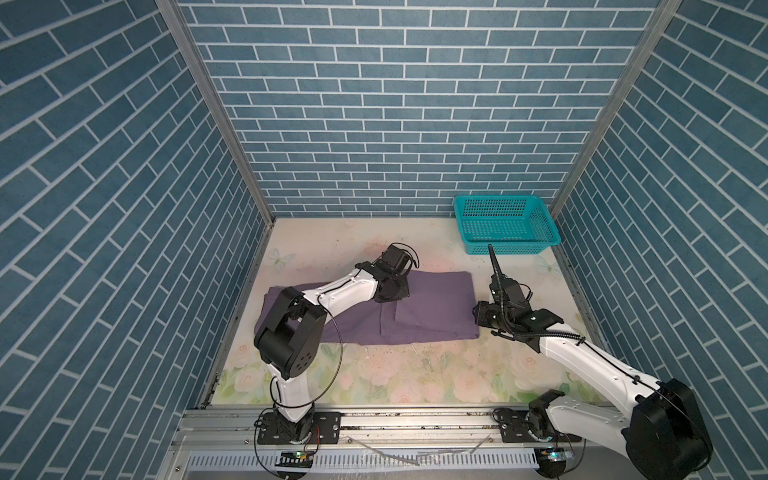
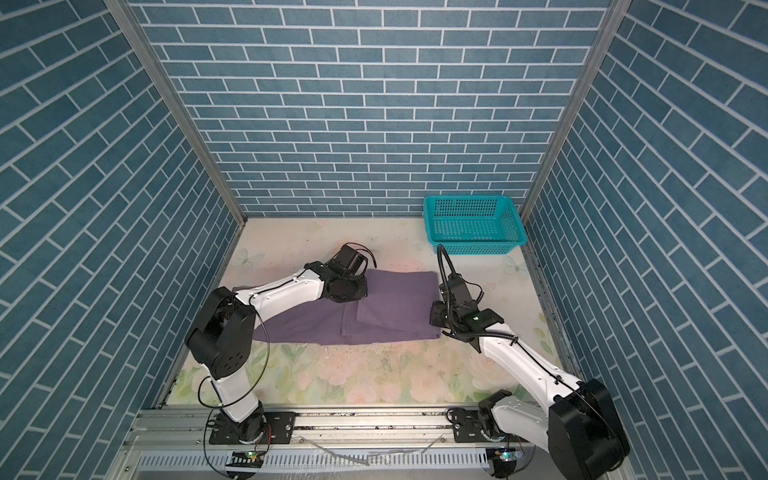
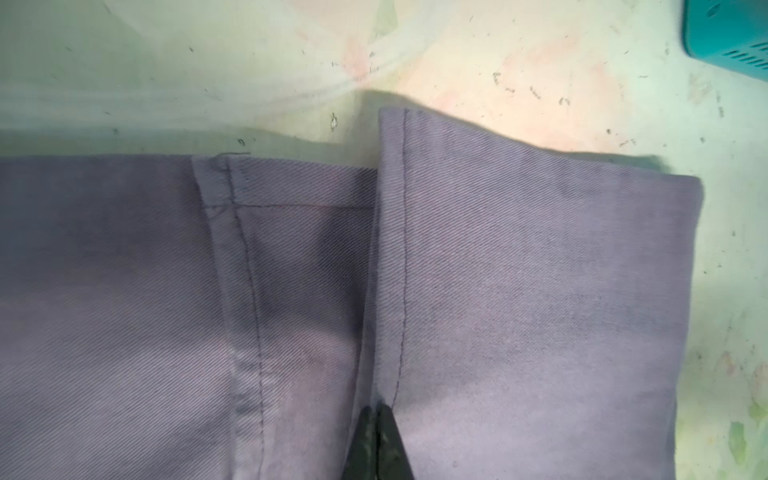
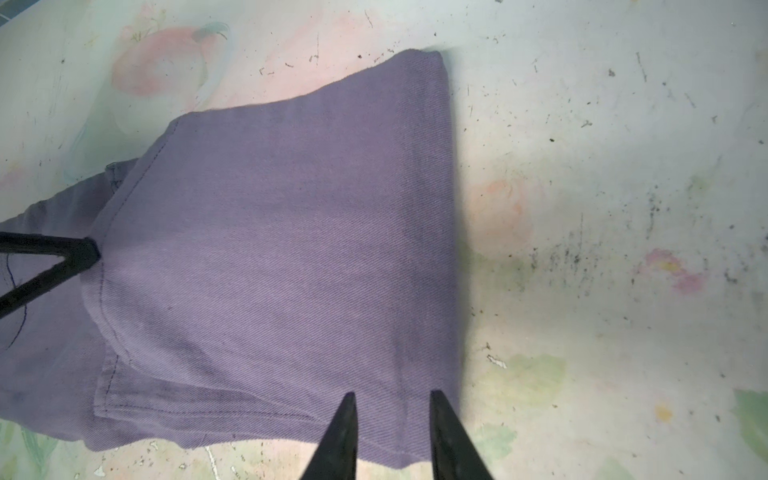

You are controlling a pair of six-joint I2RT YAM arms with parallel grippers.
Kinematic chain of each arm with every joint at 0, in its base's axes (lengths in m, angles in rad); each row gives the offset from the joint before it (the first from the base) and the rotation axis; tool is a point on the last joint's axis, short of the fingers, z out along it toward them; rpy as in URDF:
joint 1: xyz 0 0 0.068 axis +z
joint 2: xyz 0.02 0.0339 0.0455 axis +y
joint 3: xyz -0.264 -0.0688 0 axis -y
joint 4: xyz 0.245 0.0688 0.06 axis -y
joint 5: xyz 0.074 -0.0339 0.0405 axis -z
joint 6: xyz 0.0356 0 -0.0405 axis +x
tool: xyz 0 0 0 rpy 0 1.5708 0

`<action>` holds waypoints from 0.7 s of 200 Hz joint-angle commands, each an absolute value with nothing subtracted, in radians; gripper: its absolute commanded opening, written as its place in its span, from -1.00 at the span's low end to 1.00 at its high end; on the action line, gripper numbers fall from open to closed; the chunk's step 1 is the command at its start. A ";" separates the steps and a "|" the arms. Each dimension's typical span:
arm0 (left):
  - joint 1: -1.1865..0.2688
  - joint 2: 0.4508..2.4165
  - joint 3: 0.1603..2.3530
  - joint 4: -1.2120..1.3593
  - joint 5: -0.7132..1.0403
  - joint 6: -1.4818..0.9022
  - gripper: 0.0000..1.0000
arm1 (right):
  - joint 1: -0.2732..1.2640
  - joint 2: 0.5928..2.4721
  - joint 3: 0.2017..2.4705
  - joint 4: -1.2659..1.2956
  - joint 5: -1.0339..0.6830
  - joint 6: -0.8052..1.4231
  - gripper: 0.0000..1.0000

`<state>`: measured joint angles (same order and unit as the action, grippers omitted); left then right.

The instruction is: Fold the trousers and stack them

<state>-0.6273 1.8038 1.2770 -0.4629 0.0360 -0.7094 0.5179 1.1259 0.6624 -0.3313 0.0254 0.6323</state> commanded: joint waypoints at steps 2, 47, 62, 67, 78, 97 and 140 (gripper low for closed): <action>-0.628 1.781 1.276 -0.531 -0.001 -0.696 -1.00 | 0.514 1.126 0.669 -0.359 0.027 0.665 -0.40; -0.623 1.696 1.195 -0.569 -0.025 -0.725 -1.00 | 0.512 1.116 0.661 -0.362 0.029 0.666 -0.40; -0.621 1.666 1.168 -0.578 -0.020 -0.734 -1.00 | 0.512 1.117 0.661 -0.360 0.025 0.666 -0.40; -0.620 1.654 1.159 -0.580 -0.018 -0.737 -1.00 | 0.513 1.117 0.661 -0.360 0.024 0.666 -0.40; -0.621 1.637 1.138 -0.566 -0.005 -0.744 -1.00 | 0.512 1.118 0.660 -0.354 0.019 0.666 -0.40; -0.620 1.637 1.114 -0.519 0.020 -0.750 -0.54 | 0.512 1.125 0.658 -0.336 0.003 0.667 -0.40; -0.632 1.702 1.152 -0.496 0.071 -0.761 0.29 | 0.514 1.143 0.660 -0.316 -0.038 0.665 -0.38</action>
